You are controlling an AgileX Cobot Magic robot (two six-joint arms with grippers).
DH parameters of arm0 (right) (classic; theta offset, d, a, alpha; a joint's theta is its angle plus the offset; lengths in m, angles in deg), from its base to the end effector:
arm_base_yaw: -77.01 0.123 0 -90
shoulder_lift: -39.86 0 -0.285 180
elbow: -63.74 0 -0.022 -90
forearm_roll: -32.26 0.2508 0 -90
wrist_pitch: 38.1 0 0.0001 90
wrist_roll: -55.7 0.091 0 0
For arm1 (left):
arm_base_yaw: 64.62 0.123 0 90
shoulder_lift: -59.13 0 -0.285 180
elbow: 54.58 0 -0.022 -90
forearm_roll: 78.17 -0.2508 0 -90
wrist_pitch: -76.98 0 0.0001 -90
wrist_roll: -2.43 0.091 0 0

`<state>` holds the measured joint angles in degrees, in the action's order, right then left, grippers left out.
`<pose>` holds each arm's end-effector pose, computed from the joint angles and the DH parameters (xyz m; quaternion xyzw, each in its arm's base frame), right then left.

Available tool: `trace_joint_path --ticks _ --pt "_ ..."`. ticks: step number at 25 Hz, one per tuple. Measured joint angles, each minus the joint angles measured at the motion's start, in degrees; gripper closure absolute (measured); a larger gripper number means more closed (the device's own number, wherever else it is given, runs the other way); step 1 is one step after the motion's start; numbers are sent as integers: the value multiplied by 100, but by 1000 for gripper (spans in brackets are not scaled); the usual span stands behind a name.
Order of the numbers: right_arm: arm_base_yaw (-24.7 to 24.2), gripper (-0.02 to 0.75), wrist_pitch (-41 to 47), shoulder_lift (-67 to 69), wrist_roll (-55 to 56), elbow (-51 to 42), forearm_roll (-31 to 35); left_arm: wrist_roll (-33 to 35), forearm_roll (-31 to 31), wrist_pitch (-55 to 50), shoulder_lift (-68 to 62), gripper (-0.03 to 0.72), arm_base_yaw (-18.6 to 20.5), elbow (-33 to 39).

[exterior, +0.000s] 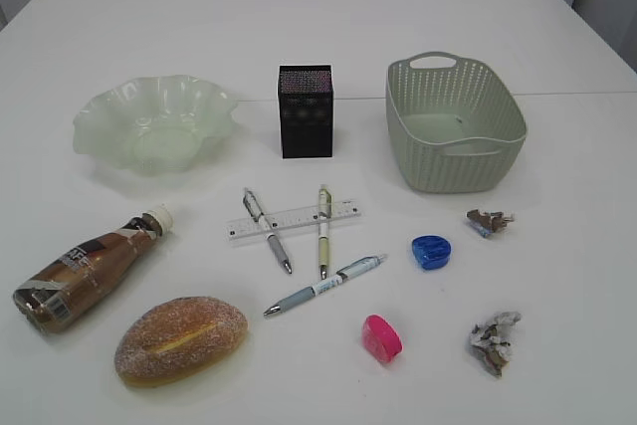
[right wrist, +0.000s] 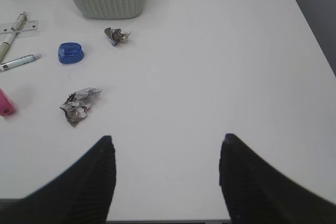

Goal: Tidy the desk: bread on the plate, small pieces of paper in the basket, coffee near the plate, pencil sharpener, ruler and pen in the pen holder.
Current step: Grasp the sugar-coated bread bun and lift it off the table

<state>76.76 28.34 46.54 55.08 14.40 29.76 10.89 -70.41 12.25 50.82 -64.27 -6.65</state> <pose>-0.0107 -0.0036 0.2657 -0.0008 0.8764 -0.0254 0.4810 -0.0081 -0.0112 0.2756 0.0664 0.8657 -0.0295 0.4953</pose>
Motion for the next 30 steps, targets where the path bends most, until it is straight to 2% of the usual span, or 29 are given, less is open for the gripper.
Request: trace_joint_path --ticks 25,30 --pt "0 248 0 0 0 0 0 0 10 0 -26 190 0 0" --pt "0 248 0 0 0 0 77 0 71 -416 -359 190 0 -360"
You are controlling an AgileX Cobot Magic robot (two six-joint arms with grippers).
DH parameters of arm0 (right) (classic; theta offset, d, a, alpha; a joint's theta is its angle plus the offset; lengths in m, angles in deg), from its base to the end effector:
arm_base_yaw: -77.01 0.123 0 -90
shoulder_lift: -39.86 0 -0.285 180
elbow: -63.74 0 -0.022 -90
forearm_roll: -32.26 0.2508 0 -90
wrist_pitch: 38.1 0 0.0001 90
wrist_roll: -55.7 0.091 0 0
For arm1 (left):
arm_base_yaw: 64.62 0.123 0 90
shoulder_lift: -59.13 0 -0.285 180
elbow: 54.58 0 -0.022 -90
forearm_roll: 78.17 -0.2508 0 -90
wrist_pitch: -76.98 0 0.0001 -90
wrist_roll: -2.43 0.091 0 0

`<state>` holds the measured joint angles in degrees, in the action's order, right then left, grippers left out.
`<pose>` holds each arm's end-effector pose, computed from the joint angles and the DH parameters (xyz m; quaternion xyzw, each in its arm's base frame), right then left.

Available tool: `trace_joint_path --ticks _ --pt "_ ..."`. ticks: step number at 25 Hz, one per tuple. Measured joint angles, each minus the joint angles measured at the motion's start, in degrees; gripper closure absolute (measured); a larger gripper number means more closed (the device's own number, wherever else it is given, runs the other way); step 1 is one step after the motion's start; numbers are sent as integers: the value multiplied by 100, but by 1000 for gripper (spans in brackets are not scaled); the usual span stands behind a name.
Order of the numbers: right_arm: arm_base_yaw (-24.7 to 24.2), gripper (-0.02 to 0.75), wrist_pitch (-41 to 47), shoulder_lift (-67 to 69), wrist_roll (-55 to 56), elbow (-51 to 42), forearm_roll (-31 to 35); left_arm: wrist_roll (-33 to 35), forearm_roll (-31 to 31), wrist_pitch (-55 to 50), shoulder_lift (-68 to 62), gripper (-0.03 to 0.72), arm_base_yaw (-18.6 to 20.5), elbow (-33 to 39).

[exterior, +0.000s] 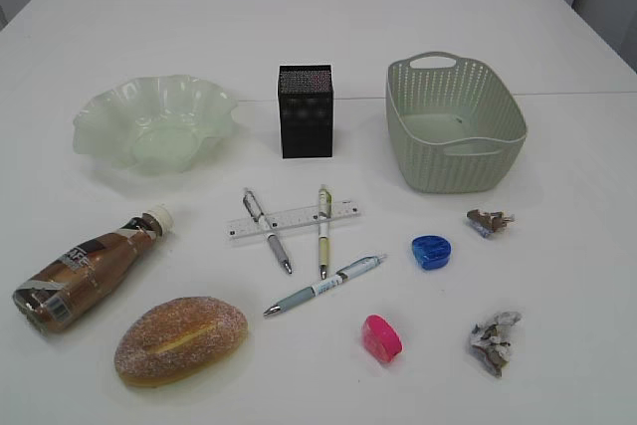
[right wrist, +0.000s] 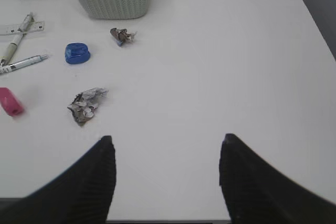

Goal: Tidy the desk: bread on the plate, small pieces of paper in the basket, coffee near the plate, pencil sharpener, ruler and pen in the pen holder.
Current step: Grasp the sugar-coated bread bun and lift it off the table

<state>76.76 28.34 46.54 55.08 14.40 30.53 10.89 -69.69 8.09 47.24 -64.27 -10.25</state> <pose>-0.0107 -0.0025 0.2657 -0.0015 0.8765 -0.0187 0.4811 -0.0087 -0.0126 0.2878 0.0707 0.8822 -0.0380 0.4639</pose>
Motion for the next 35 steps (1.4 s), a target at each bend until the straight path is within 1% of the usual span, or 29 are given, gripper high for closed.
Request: trace_joint_path --ticks 3,6,9,14,20,22,24,26,28,34,35 --pt "0 248 0 0 0 0 130 -10 14 -323 -478 190 0 -482" --pt "0 248 0 0 0 0 173 -60 14 -385 -1008 190 0 -1109" --pt "0 248 0 0 62 0 173 -123 18 -398 -1578 190 -9 -1882" --pt "0 248 0 0 290 0 173 -292 29 -398 -2936 190 -285 -3141" --pt "0 248 0 0 322 0 301 -363 -507 -398 -4765 190 -362 -4418" --pt "0 248 24 0 345 13 339 -405 -540 -387 -5226 190 -362 -4832" --pt "23 248 185 73 350 108 343 -414 -543 -387 -5536 190 -458 -5094" --pt "23 248 320 316 364 183 343 -414 -689 -387 -5670 190 -708 -5236" --pt "23 248 488 633 372 301 343 -414 -922 -387 -5755 190 -1065 -5280" --pt "23 248 610 1724 785 926 173 -443 -1777 -387 -6086 190 -2641 -5291" --pt "23 248 610 1919 914 1060 132 -486 -1852 -387 -6163 190 -2824 -5291"
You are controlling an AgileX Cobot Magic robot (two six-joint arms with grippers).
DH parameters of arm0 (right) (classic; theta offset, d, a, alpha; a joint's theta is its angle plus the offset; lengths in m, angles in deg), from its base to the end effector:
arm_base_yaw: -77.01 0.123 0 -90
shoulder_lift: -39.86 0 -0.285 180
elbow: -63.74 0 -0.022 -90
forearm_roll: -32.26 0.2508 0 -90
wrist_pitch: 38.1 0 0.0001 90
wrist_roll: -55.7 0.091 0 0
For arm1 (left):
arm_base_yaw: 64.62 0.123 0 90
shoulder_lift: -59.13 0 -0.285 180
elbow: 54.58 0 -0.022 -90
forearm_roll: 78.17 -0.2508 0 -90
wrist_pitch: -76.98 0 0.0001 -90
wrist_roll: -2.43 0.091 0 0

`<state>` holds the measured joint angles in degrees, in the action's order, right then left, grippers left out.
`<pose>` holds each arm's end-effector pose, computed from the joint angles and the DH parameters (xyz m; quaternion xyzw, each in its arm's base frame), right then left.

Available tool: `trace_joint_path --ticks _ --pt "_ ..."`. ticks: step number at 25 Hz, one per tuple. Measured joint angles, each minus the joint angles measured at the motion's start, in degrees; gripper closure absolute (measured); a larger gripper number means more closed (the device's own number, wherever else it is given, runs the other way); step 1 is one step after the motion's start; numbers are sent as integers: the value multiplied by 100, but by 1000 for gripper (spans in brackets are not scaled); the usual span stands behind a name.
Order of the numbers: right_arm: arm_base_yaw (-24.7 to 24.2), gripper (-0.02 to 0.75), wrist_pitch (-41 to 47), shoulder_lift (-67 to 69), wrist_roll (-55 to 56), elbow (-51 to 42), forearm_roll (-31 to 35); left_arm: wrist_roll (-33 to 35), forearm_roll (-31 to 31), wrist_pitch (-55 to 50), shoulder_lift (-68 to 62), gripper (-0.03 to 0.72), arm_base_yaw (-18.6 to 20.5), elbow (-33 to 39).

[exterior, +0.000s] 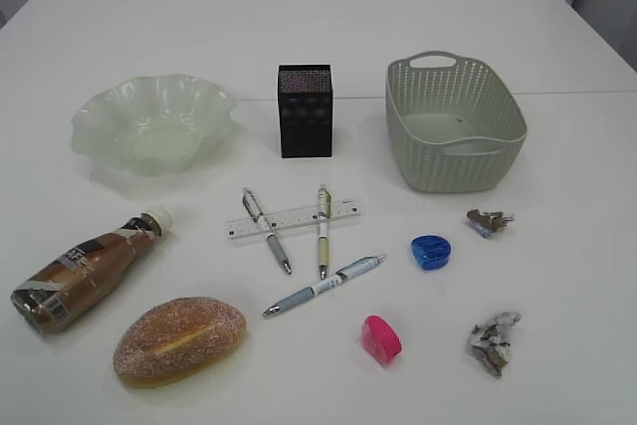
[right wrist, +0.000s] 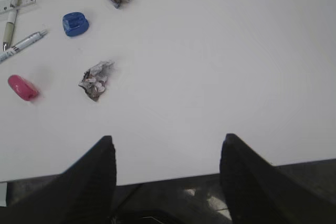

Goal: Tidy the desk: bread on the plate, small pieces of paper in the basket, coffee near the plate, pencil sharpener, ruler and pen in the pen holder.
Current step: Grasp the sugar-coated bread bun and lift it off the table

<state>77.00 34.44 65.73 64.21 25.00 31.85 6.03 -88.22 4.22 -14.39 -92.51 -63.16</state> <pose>0.0225 -0.0006 0.3080 0.0694 0.9283 0.0235 0.3645 0.1818 -0.0790 0.4563 0.2464 0.8958 0.0098 0.3698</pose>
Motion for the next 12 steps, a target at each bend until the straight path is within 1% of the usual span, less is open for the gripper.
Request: trace_joint_path --ticks 2,6,9,12 --pt "0 248 0 385 237 239 -12 -102 -82 0 -170 190 -339 0" --pt "0 248 0 1354 479 709 79 -208 -96 0 -619 190 -703 0" --pt "0 249 0 2162 501 971 292 -226 129 22 -936 186 -809 12" --pt "0 249 -40 2887 501 1147 448 -231 398 50 -1177 170 -823 278"
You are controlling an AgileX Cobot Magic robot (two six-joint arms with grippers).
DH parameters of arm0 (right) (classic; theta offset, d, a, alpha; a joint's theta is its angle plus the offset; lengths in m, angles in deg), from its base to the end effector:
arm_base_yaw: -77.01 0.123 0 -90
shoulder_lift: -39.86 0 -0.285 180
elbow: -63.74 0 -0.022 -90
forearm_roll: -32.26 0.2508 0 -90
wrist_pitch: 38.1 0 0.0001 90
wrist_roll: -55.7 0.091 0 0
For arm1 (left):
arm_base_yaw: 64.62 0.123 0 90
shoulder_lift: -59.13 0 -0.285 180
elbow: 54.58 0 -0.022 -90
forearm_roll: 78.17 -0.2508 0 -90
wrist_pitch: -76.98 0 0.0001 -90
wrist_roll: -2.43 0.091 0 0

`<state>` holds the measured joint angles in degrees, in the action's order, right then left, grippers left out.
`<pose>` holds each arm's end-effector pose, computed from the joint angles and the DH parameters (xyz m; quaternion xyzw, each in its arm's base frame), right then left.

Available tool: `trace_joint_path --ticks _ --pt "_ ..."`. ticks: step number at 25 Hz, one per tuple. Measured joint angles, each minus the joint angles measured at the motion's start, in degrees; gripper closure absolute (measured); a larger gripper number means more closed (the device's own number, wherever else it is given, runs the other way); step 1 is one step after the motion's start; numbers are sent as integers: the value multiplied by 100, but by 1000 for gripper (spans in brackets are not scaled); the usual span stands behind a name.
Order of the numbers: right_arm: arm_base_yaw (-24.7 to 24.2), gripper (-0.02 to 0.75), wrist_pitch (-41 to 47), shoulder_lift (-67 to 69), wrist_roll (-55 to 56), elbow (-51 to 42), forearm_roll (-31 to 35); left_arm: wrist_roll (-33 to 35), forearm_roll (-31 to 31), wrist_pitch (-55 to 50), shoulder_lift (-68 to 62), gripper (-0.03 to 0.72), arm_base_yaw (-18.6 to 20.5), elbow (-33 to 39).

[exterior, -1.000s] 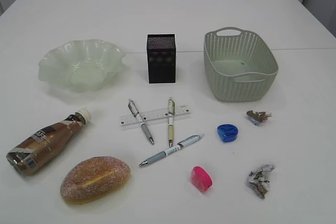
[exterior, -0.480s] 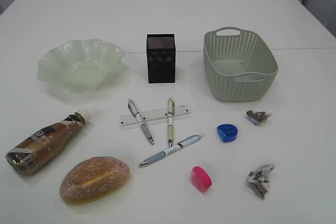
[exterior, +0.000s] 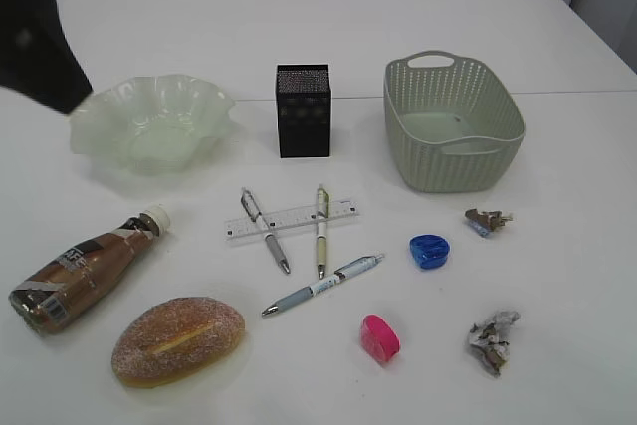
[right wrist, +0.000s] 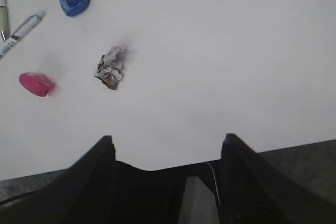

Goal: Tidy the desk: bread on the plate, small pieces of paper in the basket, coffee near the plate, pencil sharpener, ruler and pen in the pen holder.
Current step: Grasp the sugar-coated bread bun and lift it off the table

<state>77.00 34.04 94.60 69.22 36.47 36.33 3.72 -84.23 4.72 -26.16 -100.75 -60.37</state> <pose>0.1203 0.0061 0.3306 0.1178 0.9669 0.0614 0.2178 0.2171 -0.1471 0.3946 0.3138 0.9162 -0.0226 0.2482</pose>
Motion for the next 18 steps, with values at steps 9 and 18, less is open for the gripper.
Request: trace_joint_path --ticks 9,18 --pt "0 250 -35 867 -63 42 -200 208 326 90 -752 140 -159 1051" --pt "0 250 -38 903 -63 42 -245 278 244 218 -1981 51 -571 1051"
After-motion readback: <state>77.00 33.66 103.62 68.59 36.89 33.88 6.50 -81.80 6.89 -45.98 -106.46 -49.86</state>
